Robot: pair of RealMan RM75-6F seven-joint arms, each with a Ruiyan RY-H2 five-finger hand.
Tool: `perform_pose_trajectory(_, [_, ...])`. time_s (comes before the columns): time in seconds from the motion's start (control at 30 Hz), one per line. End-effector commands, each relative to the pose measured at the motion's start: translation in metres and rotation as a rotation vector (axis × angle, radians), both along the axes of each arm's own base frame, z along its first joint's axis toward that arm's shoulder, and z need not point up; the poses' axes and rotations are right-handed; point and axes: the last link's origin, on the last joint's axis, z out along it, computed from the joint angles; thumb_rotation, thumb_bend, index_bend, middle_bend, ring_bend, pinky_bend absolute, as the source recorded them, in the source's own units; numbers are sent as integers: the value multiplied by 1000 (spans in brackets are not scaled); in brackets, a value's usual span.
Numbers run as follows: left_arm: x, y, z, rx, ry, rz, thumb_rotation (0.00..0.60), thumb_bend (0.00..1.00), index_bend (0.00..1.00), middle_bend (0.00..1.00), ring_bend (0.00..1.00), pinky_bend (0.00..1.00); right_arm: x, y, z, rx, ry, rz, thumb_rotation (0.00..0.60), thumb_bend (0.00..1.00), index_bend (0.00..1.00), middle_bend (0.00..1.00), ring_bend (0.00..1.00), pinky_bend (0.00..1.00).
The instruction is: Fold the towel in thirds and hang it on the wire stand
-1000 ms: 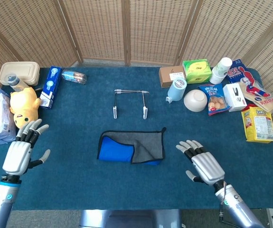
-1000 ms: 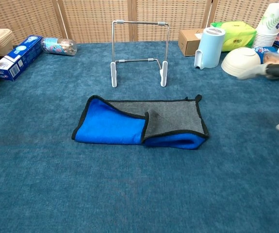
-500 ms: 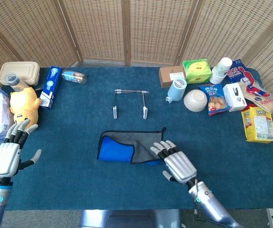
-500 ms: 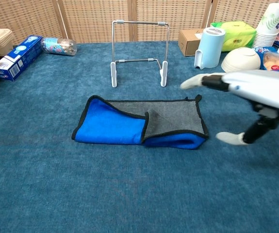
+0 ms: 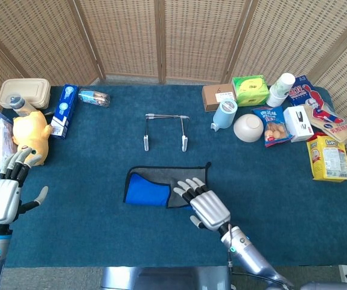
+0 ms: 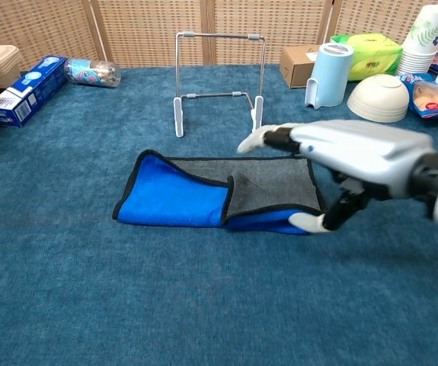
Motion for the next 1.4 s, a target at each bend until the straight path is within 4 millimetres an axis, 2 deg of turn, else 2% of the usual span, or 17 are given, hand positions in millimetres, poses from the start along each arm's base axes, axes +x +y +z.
perform_pose_trajectory(0.03, [0,0,-1,-1,-1,3,600,451,162,71,0,0,4,-1,-9,5,9,11,600,329,133,71,0,69])
perform_pose_trajectory(0.43, [1,3,-5,-10,0,11,600,452,163,69,0,0,14,-6,-37,15,24,7,600,331,128,71,0,69])
perform_pose_trajectory(0.6, [2,4,-7,-16,0,8,600,451,162,68,0,0,13,-11,-45,0,25,-8,600,371,129,71,0,69])
perform_pose_trajectory(1.07, [3,4,-7,-12,2,10,600,451,163,66,0,0,8,-19,-59,-34,22,-30,600,441,85,71,0,69])
perform_pose_trajectory(1.4, [4,4,-7,-8,-2,11,600,451,162,66,0,0,1,-18,-62,-34,30,-38,600,495,47,61,0,64])
